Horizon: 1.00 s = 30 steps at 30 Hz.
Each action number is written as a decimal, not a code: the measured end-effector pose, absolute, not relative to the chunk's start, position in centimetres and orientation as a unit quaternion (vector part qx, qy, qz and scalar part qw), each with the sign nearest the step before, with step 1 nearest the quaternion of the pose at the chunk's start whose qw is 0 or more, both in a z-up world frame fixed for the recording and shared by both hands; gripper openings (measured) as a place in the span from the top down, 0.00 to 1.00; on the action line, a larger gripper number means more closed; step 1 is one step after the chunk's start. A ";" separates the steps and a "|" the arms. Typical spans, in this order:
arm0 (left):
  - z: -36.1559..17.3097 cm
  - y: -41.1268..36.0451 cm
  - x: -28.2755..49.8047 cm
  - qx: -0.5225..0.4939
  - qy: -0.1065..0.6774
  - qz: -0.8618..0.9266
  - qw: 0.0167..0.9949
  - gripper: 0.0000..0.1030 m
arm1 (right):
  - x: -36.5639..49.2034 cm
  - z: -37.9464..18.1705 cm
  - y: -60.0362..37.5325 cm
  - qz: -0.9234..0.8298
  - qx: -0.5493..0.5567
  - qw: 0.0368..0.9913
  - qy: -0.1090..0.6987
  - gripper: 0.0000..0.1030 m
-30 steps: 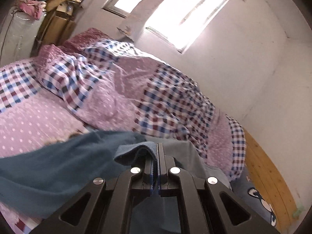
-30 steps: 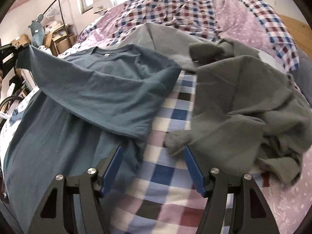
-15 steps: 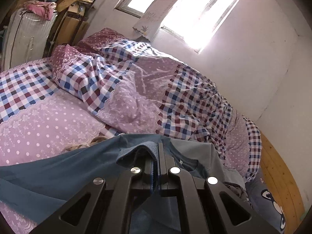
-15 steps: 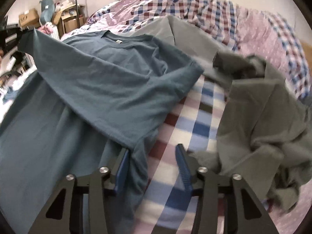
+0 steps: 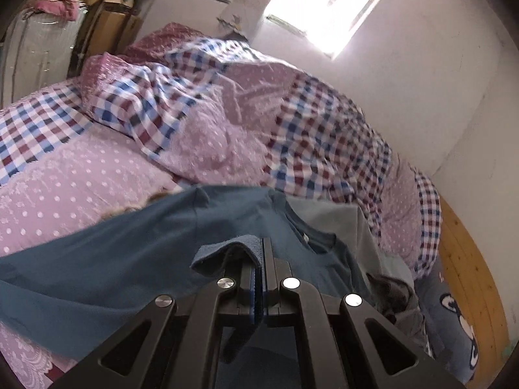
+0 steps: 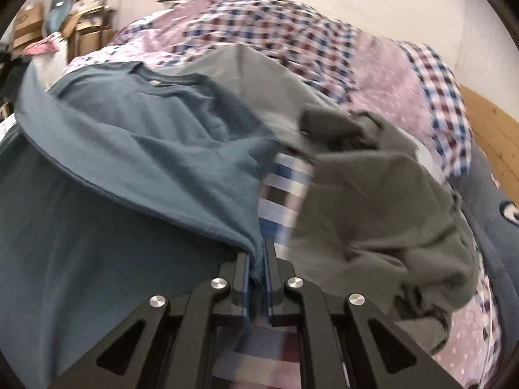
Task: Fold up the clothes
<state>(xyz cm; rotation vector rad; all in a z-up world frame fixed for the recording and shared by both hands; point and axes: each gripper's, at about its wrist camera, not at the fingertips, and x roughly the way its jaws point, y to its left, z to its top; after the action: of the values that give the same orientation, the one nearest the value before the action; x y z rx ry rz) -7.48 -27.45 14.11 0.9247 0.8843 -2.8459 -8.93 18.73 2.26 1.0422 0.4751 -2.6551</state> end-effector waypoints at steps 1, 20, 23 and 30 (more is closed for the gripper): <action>14.0 -27.0 -7.6 0.301 0.281 -0.911 0.006 0.99 | -9.0 2.3 19.3 -0.912 0.359 0.120 0.158 0.95; 8.7 -28.5 -7.7 0.396 0.264 -0.878 0.038 0.99 | -10.2 4.4 25.9 -0.860 0.439 0.260 -0.003 0.61; 8.3 -28.8 -7.5 0.389 0.263 -0.882 0.027 0.99 | -12.2 6.6 26.7 -0.866 0.417 0.264 -0.085 0.56; 7.6 -29.6 -7.3 0.376 0.277 -0.884 0.000 0.99 | -21.9 6.8 23.3 -0.865 0.448 0.196 -0.109 0.55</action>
<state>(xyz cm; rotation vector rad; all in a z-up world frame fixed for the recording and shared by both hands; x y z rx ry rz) -7.31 -29.57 7.63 1.1816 0.8697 -2.7772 -21.95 23.30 6.76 1.2557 -0.3056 -2.4238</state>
